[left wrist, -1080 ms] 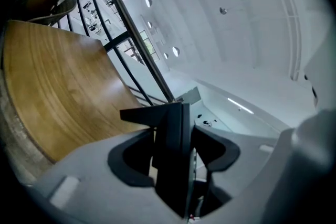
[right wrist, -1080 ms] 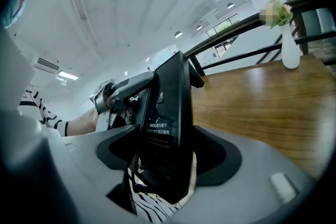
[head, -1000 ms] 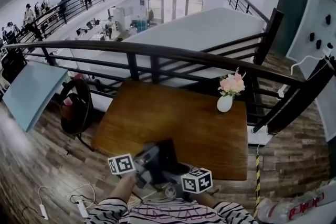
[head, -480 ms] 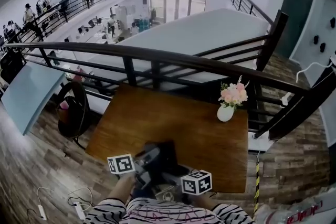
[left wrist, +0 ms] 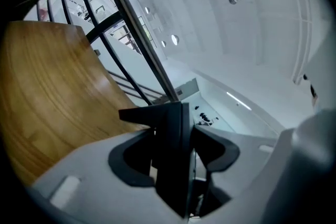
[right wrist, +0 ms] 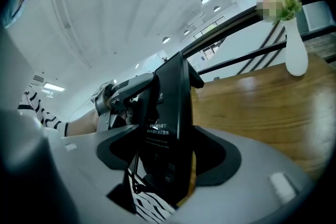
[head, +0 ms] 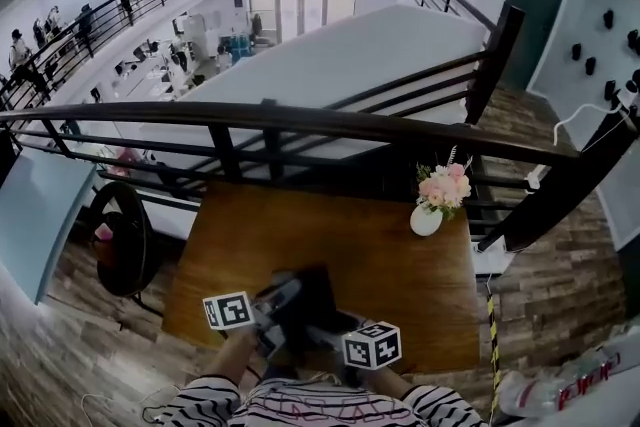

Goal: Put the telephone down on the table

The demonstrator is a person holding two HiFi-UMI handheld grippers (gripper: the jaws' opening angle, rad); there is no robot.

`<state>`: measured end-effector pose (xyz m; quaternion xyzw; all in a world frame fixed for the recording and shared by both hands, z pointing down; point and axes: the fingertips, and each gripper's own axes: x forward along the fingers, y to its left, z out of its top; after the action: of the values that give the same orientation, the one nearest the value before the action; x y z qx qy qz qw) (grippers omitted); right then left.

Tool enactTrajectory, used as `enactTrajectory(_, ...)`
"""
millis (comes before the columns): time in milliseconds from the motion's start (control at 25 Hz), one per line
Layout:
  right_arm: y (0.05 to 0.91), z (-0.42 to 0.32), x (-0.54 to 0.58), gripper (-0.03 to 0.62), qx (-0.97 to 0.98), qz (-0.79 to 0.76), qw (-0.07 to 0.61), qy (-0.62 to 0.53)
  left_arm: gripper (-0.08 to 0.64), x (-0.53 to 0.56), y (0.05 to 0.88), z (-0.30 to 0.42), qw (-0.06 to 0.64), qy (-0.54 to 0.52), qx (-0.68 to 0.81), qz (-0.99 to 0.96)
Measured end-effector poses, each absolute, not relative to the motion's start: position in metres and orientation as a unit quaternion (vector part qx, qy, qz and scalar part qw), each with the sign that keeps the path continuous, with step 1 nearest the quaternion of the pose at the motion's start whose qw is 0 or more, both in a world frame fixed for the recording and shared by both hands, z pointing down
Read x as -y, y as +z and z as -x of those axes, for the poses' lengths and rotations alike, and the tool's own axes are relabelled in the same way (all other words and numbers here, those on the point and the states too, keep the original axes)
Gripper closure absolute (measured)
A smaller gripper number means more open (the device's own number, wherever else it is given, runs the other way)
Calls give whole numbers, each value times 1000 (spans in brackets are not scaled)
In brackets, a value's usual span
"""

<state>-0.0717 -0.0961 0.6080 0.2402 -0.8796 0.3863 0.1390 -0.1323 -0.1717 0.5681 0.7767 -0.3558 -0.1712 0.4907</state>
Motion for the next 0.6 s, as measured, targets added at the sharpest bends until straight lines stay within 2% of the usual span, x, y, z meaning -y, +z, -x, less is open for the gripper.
enactTrajectory(600, 613, 61, 102, 279, 862, -296, 105, 398, 328, 184, 570, 107, 493, -126, 301, -806)
